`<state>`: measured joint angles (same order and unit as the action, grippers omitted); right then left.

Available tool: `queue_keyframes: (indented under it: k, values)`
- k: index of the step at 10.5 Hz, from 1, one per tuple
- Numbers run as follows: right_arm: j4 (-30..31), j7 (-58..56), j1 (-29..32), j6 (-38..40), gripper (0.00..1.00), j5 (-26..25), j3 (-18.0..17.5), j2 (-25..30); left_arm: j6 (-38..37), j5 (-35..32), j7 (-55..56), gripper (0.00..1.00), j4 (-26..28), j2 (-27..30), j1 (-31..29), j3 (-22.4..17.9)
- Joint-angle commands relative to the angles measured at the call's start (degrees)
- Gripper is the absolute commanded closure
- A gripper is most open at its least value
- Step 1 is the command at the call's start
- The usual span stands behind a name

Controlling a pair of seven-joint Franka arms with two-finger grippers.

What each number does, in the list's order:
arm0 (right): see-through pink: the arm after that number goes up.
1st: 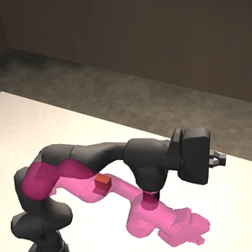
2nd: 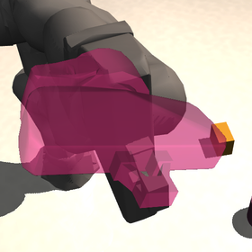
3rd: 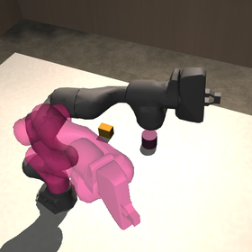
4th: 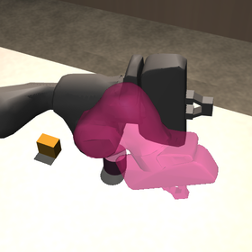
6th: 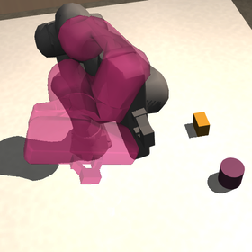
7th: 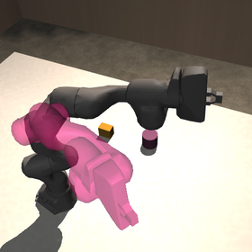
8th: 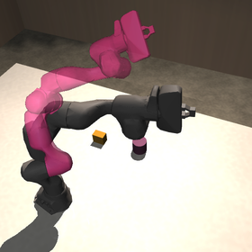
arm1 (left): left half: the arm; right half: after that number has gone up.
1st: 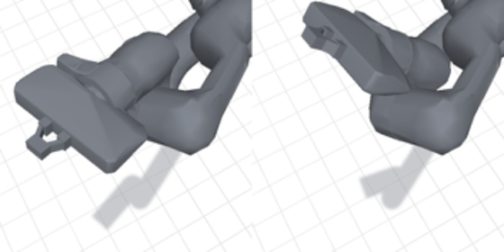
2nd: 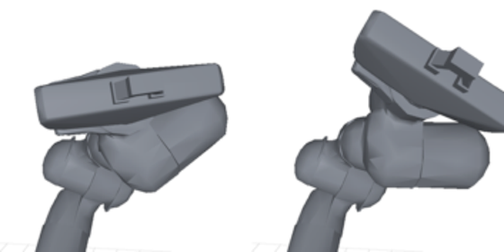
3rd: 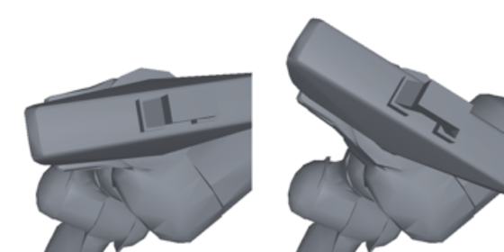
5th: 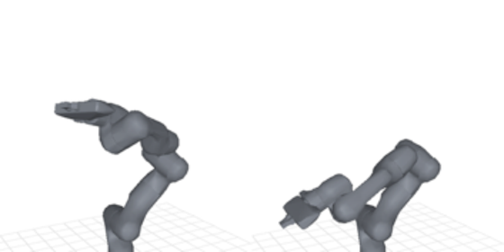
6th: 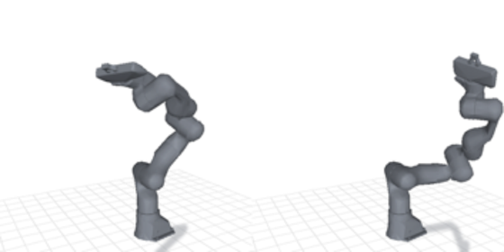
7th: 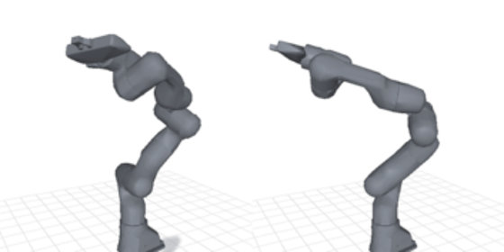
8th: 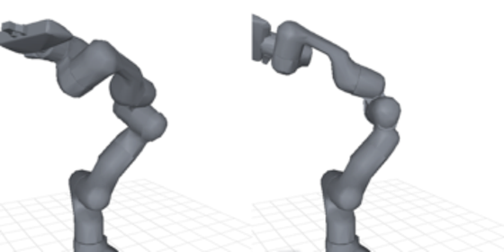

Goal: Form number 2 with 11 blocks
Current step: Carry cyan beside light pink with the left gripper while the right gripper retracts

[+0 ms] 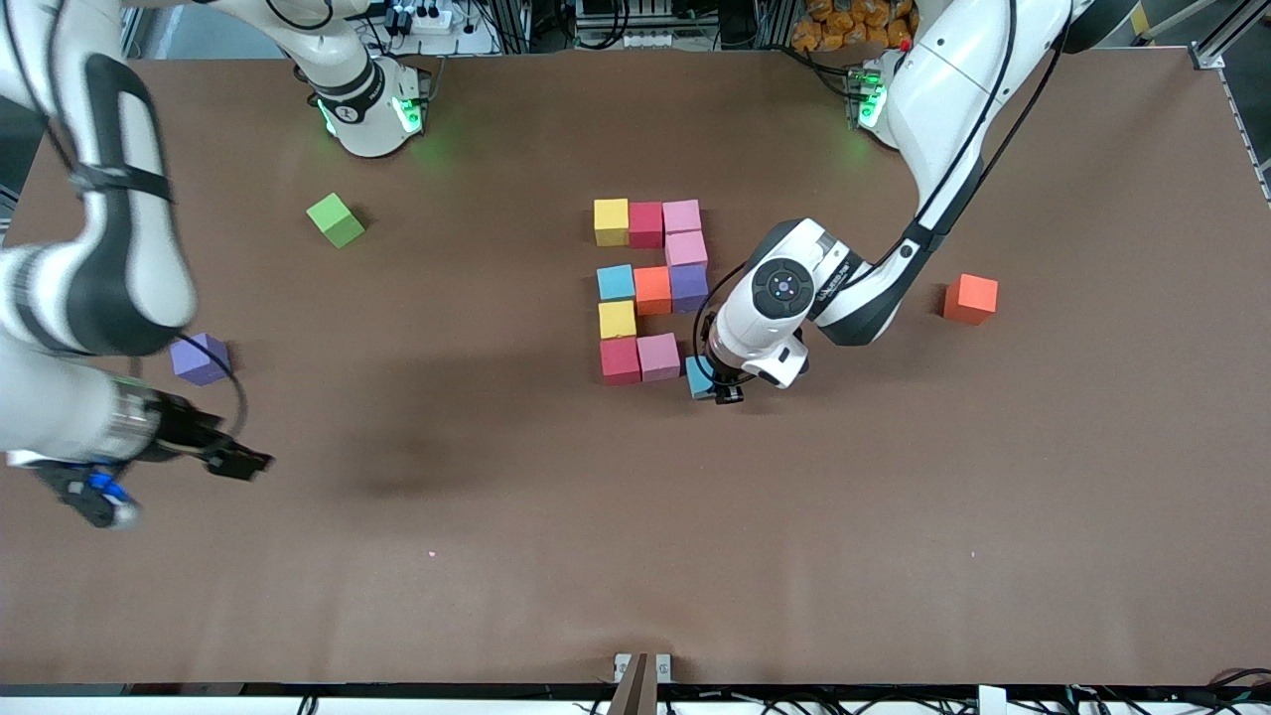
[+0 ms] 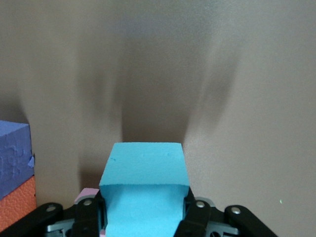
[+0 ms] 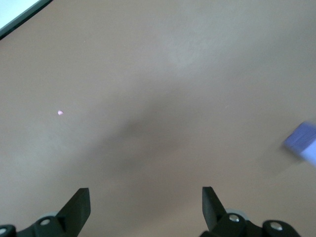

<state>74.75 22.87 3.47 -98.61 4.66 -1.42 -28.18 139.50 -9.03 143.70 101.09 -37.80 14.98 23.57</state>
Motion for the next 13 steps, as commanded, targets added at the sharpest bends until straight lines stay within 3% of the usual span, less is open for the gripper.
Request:
queue_keyframes:
  k: [1, 5, 7, 9, 11, 13]
  values:
    - [2.2, -13.2, 2.2, 7.9, 0.0, -1.2, -0.8, 7.0, 0.3, -1.4, 2.6, 0.77, 1.1, 0.9, 0.8, -0.4]
    - [11.5, -19.5, -1.4, 8.4, 0.0, -6.2, -0.8, 19.8, 0.3, -5.5, 2.8, 0.77, 4.9, 4.0, 0.5, 0.1]
    - [11.6, -23.4, -1.7, 8.4, 0.0, -6.2, -0.1, 22.3, 3.5, -5.5, 2.8, 0.77, 7.0, 4.9, 0.5, 0.2]
    - [11.2, -28.5, -4.7, 8.4, 0.0, -5.0, 4.9, 24.6, 8.2, -5.6, 2.7, 0.77, 10.9, 6.3, 0.2, 0.2]
    - [11.6, -29.5, -1.3, 10.2, 0.0, -0.1, 4.8, 26.2, 8.8, -5.6, 2.6, 0.77, 11.1, 6.0, 0.6, 0.2]
    - [11.6, -29.6, -0.4, 10.3, 0.0, 0.2, 5.0, 26.0, 9.6, -5.7, 2.5, 0.77, 11.1, 5.8, 0.7, 0.2]
